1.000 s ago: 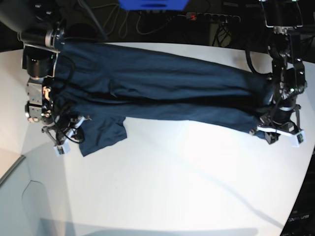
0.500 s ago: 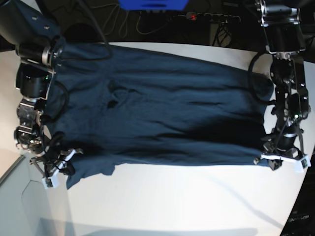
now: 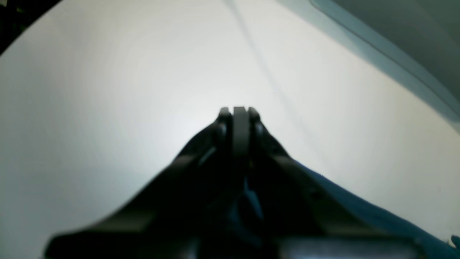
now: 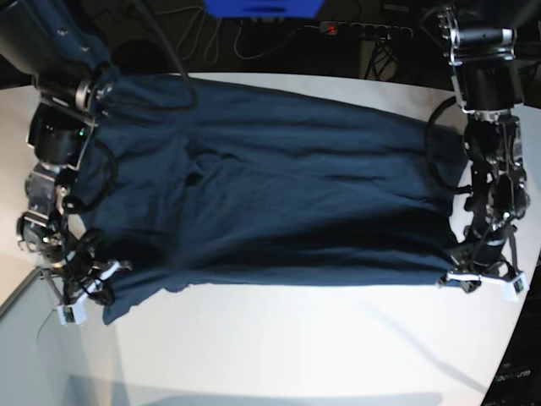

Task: Layout the t-shirt on the table in an organized manner, then fold the t-shirt properly
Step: 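Grasp the hem side of the shirt with both grippers, then fold the grasped hem over toward the collar with both grippers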

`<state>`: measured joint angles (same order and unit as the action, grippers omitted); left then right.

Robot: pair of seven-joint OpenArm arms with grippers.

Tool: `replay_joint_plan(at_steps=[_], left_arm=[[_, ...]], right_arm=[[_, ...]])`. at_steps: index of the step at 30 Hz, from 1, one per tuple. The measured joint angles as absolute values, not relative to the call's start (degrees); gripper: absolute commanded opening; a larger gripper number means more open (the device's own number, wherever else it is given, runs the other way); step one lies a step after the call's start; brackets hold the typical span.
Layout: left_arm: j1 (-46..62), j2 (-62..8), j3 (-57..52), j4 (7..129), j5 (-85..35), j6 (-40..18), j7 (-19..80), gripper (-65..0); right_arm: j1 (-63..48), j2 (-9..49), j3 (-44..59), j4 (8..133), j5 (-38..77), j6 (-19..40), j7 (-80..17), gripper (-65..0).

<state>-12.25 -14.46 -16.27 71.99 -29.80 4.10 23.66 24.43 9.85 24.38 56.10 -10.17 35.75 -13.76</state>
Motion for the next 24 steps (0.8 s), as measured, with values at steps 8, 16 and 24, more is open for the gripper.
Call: replay_joint_plan(at_steps=[8,16,24], left_arm=[[-12.1,-13.5,-16.2,73.3,-29.8,4.1,23.8,-64.9],[-8.9,-13.5,-16.4,74.9,-29.8,4.1,23.5,-64.9],[-2.2,-13.5,-16.4,82.0,-29.8,4.1,23.6,-64.9]], right_arm=[[13.0,4.5,25.3,75.0,-10.2,35.8,-14.3,-65.0],[-0.3,-1.3,25.2,97.0,-10.2,35.7,-14.3,-65.0],[-10.5,-3.5,25.2,100.5,-10.3,35.8,-14.1,-65.0]])
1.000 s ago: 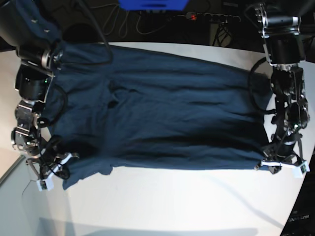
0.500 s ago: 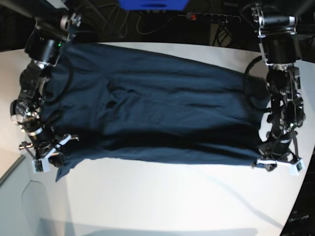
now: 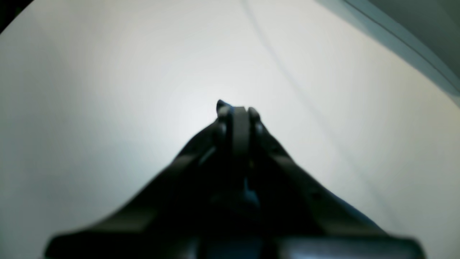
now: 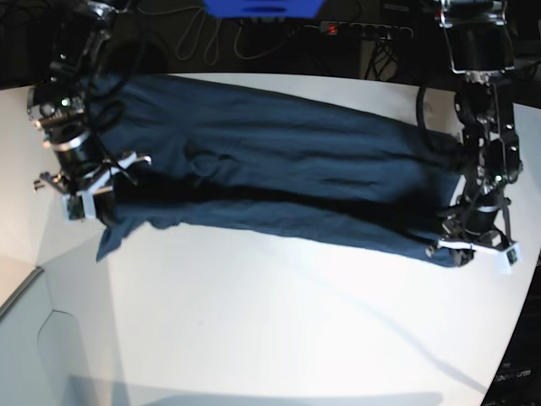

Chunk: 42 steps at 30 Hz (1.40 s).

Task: Layout the t-shirt on the table in an organized manner, then fold the t-shirt properly
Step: 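Fold the grasped hem over toward the collar with both grippers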

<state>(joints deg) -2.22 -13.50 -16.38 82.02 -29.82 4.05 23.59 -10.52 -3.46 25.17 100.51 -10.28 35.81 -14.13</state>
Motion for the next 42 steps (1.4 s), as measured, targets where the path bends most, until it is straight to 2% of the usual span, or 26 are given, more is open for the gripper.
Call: replay_joint_plan(at_steps=[15,23,32,42], left_arm=[[3.8,-13.6,-16.4,83.0,-29.9,4.0,23.1,-64.9],[5.6,-13.7,-16.4,80.2,-29.8,4.0,23.4,-64.9],[8.6,-13.3,-19.2,80.4,-30.0,3.4,23.4,-64.9],[9.6,-14.8,-22.0,82.9,-35.6,3.7,23.7,-64.9]], right_arm=[[-20.8,-3.2,25.2,100.5,-10.2,35.8,-13.7,-65.0],[-20.5,-1.9,26.3,95.2,-10.2,35.8,-13.6,-65.0],[-20.3,-2.0,27.2,95.0,-10.1,35.8,-13.5,-65.0],[-20.3,-2.0,27.2,95.1,-10.1,35.8,-13.5,-65.0]])
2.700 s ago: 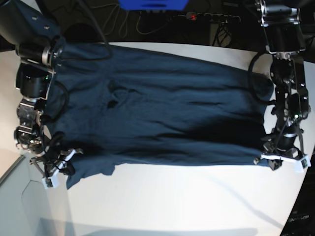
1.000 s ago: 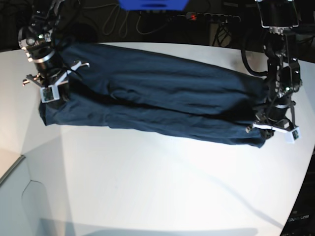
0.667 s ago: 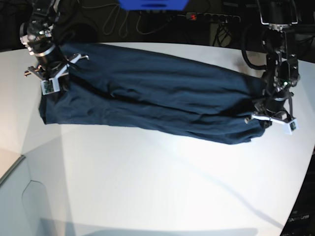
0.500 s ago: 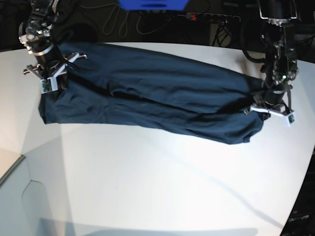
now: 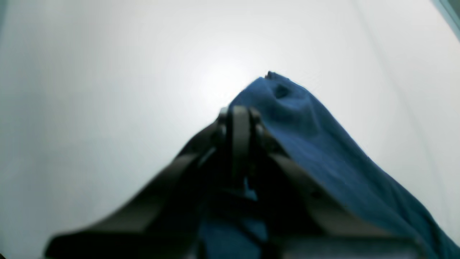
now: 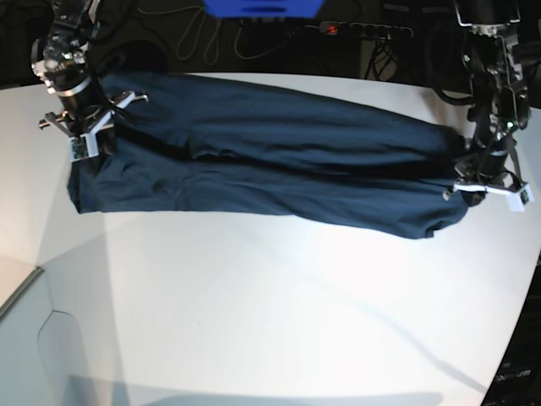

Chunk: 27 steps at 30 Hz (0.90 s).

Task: Layout the t-shirt on the table in an organized manner, then fold the t-shirt properly
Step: 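Fold the grasped hem over toward the collar with both grippers, then lower the folded strip and smooth it with both grippers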

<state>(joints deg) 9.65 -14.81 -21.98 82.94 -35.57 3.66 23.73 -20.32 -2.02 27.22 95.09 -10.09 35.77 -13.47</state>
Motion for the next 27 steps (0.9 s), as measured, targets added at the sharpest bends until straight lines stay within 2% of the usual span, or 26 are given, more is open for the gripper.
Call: replay_joint_plan(at_steps=[7,10,19,27], left_arm=[[11.7,-14.8,-22.2,82.9,-35.5,3.7,23.6,-64.9],[11.9,-14.9,-22.2,82.9,-35.5,3.7,23.8,-64.9],[15.2,-15.2,-22.4,87.3,-38.2,3.7,23.7,-64.9],[15.2,-15.0,-22.4,83.5,-38.2,3.7,23.5,-64.9]], right_arm=[[-20.7,-2.2,29.3,97.3,-10.1,36.2,-13.5,-65.0],[-20.8,-2.5,29.5,99.4,-10.1,38.7,-13.4,-65.0],[-21.6,-4.4,29.3,100.7,-10.2,39.0,-13.8,-65.0],[-24.7,-5.7,29.3,99.1,-10.2,39.0,-13.0,-65.0]])
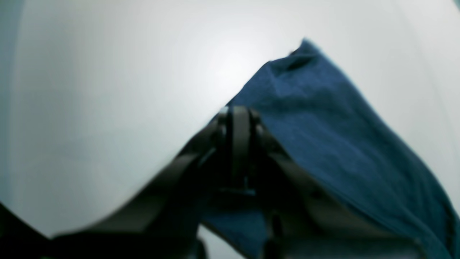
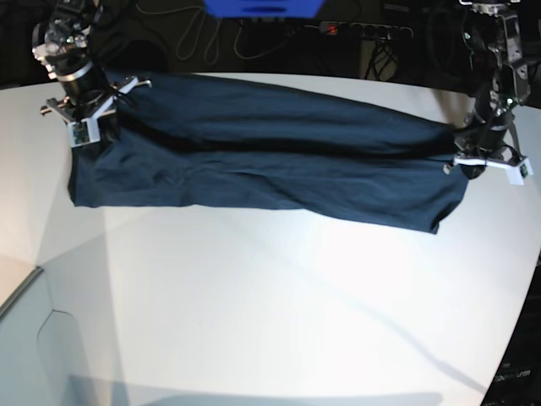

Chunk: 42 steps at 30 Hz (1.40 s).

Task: Layout the t-shirt on the table in an organized manner, then fold the t-shirt properly
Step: 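Lower the folded strip and smooth it with both grippers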

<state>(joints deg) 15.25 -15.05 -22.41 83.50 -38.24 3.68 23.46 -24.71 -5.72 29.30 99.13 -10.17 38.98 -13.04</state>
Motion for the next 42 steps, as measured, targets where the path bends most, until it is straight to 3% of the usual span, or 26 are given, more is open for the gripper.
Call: replay_joint_plan(at_steps=[5,19,21,25,29,34,42], left_arm=[[15.0,-15.1,-22.4,83.5,-38.2,3.7,23.4,-64.9],[15.2,-14.9,-22.4,83.4,-38.2,3.7,23.4,-64.2],[15.2,-14.9,-22.4,83.4,-38.2,3.7,23.4,-60.4],[15.2,-14.9,-22.4,83.4,-38.3,3.7,23.6,-45.3],[16.2,-14.9,-22.4,83.4,-38.4,3.7,23.5,-36.0],[16.6,-14.8,-22.4,83.5,-38.4,3.8,23.6,-29.9],[13.1,-15.2,-22.2,82.4,-38.1,4.2,23.7,-29.2]], right_arm=[[-27.2,-7.9,28.9,99.3,-10.2,39.0,-10.6,-65.0],[-21.2,-5.2,30.8,88.1,-10.2,39.0,-10.2,-65.0],[-21.1,-5.1,30.8,87.3,-10.2,39.0,-10.2,-65.0],[-21.1,-4.9,30.4,86.7,-10.3,39.0,-10.5,-64.4],[-20.7,-4.4,30.3,86.2,-10.3,39.0,-10.5,-49.7],[-20.8,-4.4,30.3,86.3,-10.2,39.0,-10.5,-32.3],[-20.8,-4.4,30.3,86.3,-10.2,39.0,-10.4,-29.9]])
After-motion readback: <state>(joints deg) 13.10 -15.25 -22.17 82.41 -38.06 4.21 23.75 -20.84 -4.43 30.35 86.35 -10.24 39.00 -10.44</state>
